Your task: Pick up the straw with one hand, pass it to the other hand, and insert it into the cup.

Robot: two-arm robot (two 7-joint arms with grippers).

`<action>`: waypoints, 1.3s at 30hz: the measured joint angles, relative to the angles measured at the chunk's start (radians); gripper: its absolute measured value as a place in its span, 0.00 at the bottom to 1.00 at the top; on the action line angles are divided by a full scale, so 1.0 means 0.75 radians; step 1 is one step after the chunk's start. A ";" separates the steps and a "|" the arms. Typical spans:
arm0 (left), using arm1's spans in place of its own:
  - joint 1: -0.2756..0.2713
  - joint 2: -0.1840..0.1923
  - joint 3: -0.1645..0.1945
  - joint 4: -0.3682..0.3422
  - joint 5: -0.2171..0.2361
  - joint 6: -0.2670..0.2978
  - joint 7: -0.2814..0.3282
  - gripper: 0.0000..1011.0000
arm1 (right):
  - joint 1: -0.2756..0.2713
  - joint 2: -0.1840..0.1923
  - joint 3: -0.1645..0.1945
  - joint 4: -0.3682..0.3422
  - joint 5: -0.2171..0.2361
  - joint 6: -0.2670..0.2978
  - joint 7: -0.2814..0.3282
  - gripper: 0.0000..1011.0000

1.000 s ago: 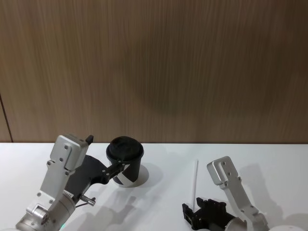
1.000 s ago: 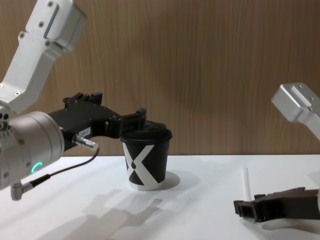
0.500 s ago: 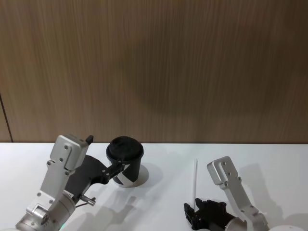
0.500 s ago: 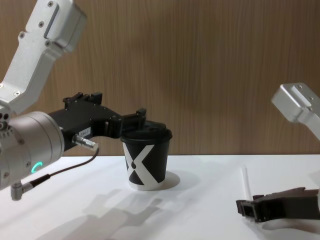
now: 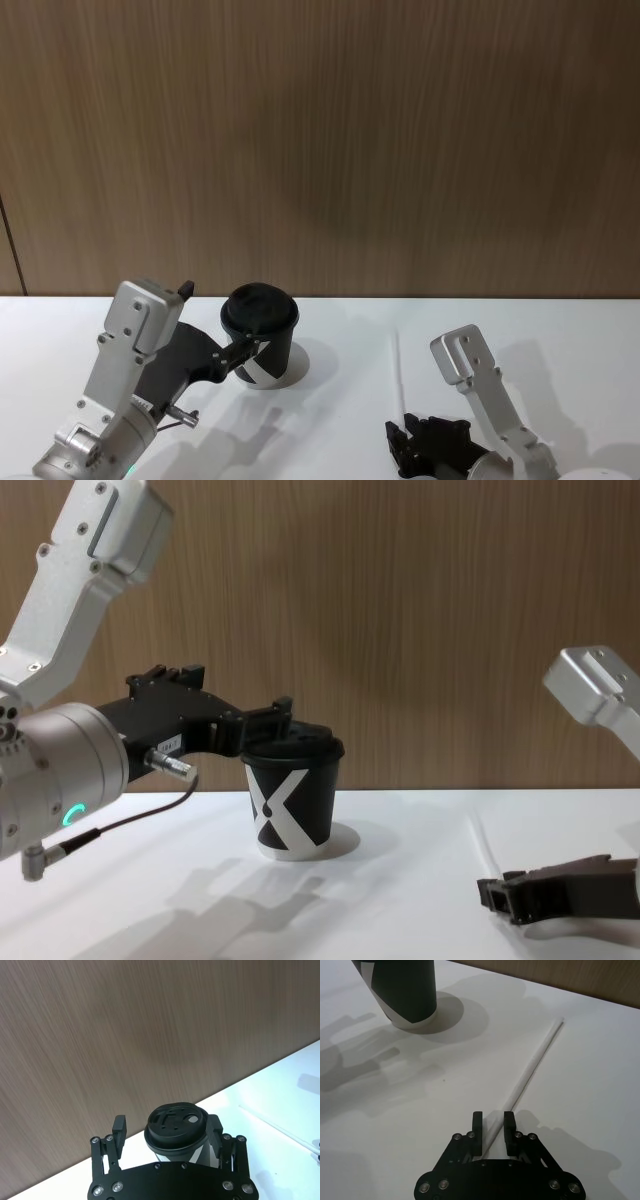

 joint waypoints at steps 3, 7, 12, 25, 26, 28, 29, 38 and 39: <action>0.000 0.000 0.000 0.000 0.000 0.000 0.000 0.99 | 0.000 0.000 0.000 0.000 0.000 0.000 0.000 0.23; 0.000 0.000 0.000 0.000 0.000 0.000 0.000 0.99 | 0.000 0.000 0.000 0.000 0.000 0.000 0.000 0.20; 0.000 0.000 0.000 0.000 0.000 0.000 0.000 0.99 | 0.000 0.000 0.000 0.000 0.000 0.000 0.000 0.18; 0.000 0.000 0.000 0.000 0.000 0.000 0.000 0.99 | 0.001 -0.006 0.005 0.005 -0.002 -0.002 -0.001 0.10; 0.000 0.000 0.000 0.000 0.000 0.000 0.000 0.99 | 0.002 -0.008 0.005 0.007 -0.003 -0.005 -0.001 0.09; 0.000 0.000 0.000 0.000 0.000 0.000 0.000 0.99 | 0.003 -0.011 0.007 0.012 -0.005 -0.011 -0.002 0.08; 0.000 0.000 0.000 0.000 0.000 0.000 0.000 0.99 | 0.003 -0.012 0.007 0.013 -0.006 -0.015 -0.003 0.08; 0.000 0.000 0.000 0.000 0.000 0.000 0.000 0.99 | 0.004 -0.021 0.013 0.033 -0.024 -0.065 -0.012 0.02; 0.000 0.000 0.000 0.000 0.000 0.000 0.000 0.99 | 0.004 -0.021 0.014 0.035 -0.027 -0.070 -0.014 0.02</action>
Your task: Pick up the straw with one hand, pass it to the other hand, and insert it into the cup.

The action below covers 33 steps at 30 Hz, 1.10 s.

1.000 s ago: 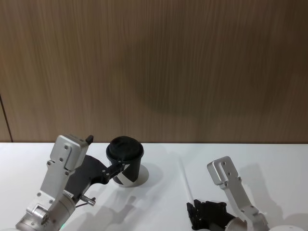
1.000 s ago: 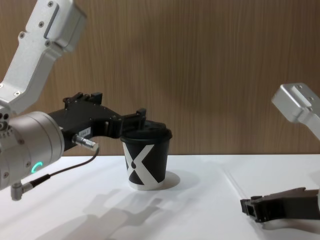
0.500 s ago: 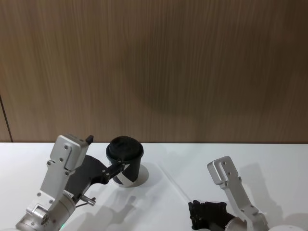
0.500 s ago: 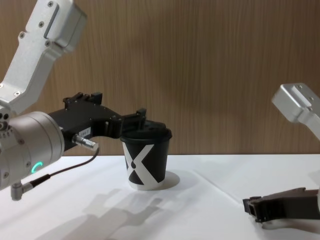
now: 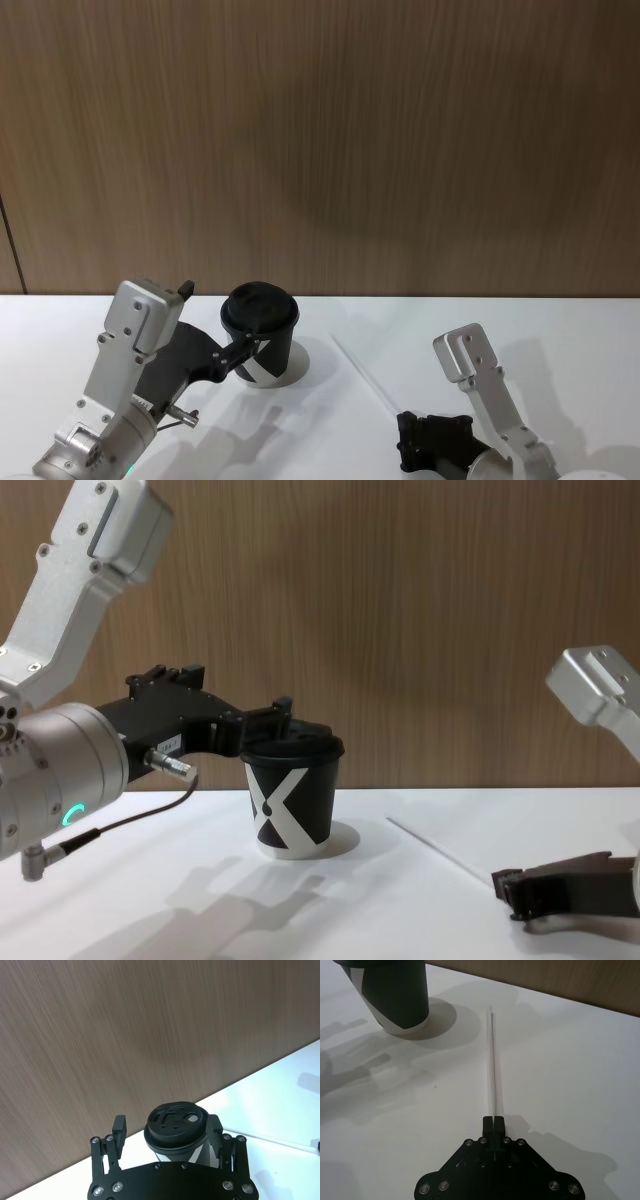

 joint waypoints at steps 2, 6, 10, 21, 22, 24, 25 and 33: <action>0.000 0.000 0.000 0.000 0.000 0.000 0.000 0.99 | 0.000 0.000 0.001 0.003 -0.005 -0.013 -0.002 0.01; 0.000 0.000 0.000 0.000 0.000 0.000 0.000 0.99 | 0.001 0.012 0.004 0.010 -0.026 -0.059 -0.004 0.01; 0.000 0.000 0.000 0.000 0.000 0.000 0.000 0.99 | 0.001 0.033 0.006 0.011 -0.048 -0.111 -0.003 0.01; 0.000 0.000 0.000 0.000 0.000 0.000 0.000 0.99 | 0.005 0.112 0.019 -0.007 -0.095 -0.297 0.049 0.01; 0.000 0.000 0.000 0.000 0.000 0.000 0.000 0.99 | 0.006 0.126 0.022 -0.012 -0.098 -0.321 0.061 0.01; 0.000 0.000 0.000 0.000 0.000 0.000 0.000 0.99 | 0.006 0.137 0.025 -0.016 -0.100 -0.345 0.072 0.01; 0.000 0.000 0.000 0.000 0.000 0.000 0.000 0.99 | 0.006 0.147 0.028 -0.021 -0.100 -0.373 0.088 0.01; 0.000 0.000 0.000 0.000 0.000 0.000 0.000 0.99 | -0.002 0.203 0.059 -0.047 -0.085 -0.503 0.165 0.01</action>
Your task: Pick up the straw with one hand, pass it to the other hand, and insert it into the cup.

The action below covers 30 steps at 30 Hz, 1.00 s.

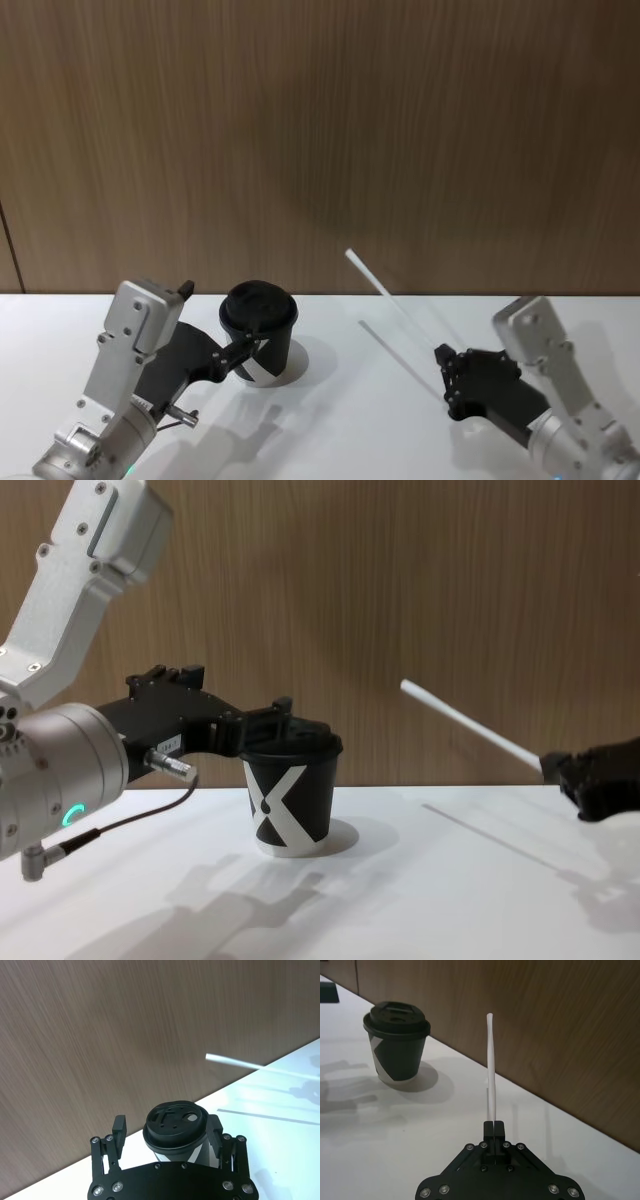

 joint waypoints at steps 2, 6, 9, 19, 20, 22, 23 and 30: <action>0.000 0.000 0.000 0.000 0.000 0.000 0.000 0.99 | -0.003 0.014 0.011 -0.008 0.013 -0.045 0.027 0.01; 0.000 0.000 0.000 0.000 0.000 0.000 0.000 0.99 | -0.008 0.040 0.030 -0.024 0.041 -0.111 0.071 0.01; 0.000 0.000 0.000 0.000 0.000 0.000 0.000 0.99 | -0.012 0.061 0.045 -0.036 0.066 -0.157 0.105 0.01; 0.000 0.000 0.000 0.000 0.000 0.000 0.000 0.99 | -0.026 0.101 0.071 -0.072 0.138 -0.245 0.183 0.01; 0.000 0.000 0.000 0.000 0.000 0.000 0.000 0.99 | -0.027 0.104 0.071 -0.074 0.143 -0.249 0.186 0.01; 0.000 0.000 0.000 0.000 0.000 0.000 0.000 0.99 | -0.030 0.109 0.073 -0.080 0.155 -0.261 0.198 0.01; 0.000 0.000 0.000 0.000 0.000 0.000 0.000 0.99 | -0.031 0.110 0.073 -0.081 0.159 -0.265 0.201 0.01; 0.000 0.000 0.000 0.000 0.000 0.000 0.000 0.99 | -0.035 0.123 0.073 -0.092 0.186 -0.289 0.226 0.01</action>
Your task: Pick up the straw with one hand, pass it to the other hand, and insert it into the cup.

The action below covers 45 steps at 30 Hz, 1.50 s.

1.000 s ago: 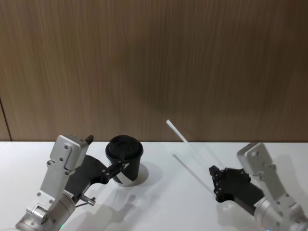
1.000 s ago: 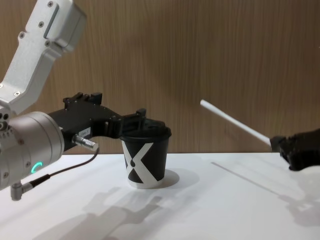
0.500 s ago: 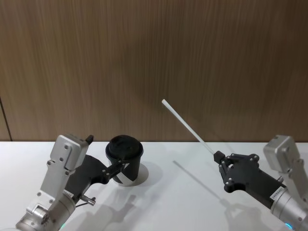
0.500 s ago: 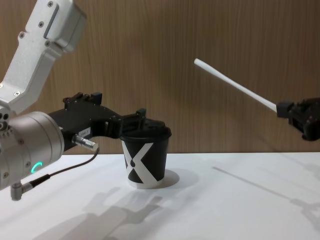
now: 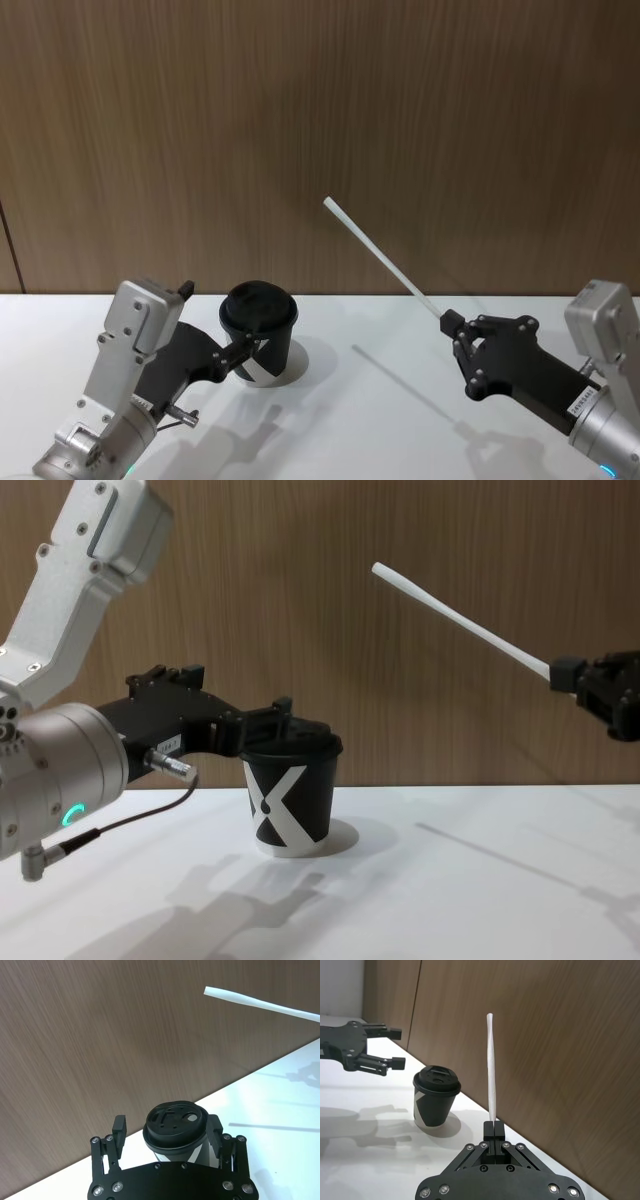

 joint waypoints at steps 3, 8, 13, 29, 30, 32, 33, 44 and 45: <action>0.000 0.000 0.000 0.000 0.000 0.000 0.000 0.99 | -0.001 0.004 -0.003 -0.004 0.011 -0.010 0.010 0.01; 0.000 0.000 0.000 0.000 0.000 0.000 0.000 0.99 | -0.004 0.010 -0.008 -0.011 0.032 -0.030 0.026 0.01; 0.000 0.000 0.000 0.000 0.000 0.000 0.000 0.99 | -0.007 0.011 -0.015 -0.020 0.049 -0.044 0.035 0.01; -0.001 0.000 -0.001 0.000 0.000 0.001 -0.002 0.99 | -0.009 0.013 -0.028 -0.034 0.071 -0.064 0.044 0.01; -0.004 0.000 -0.001 -0.002 -0.001 0.003 -0.007 0.99 | -0.009 0.013 -0.028 -0.034 0.071 -0.065 0.044 0.01; -0.007 -0.001 -0.001 -0.005 -0.005 0.009 -0.016 0.99 | -0.009 0.013 -0.029 -0.035 0.072 -0.066 0.045 0.01; -0.010 -0.001 -0.001 -0.006 -0.007 0.013 -0.021 0.99 | -0.010 0.013 -0.029 -0.035 0.072 -0.067 0.045 0.01; -0.075 -0.024 -0.016 -0.029 -0.128 0.123 -0.155 0.99 | -0.010 0.013 -0.031 -0.037 0.076 -0.070 0.046 0.01; -0.080 -0.027 -0.018 -0.030 -0.143 0.137 -0.168 0.99 | -0.010 0.013 -0.031 -0.037 0.076 -0.070 0.047 0.01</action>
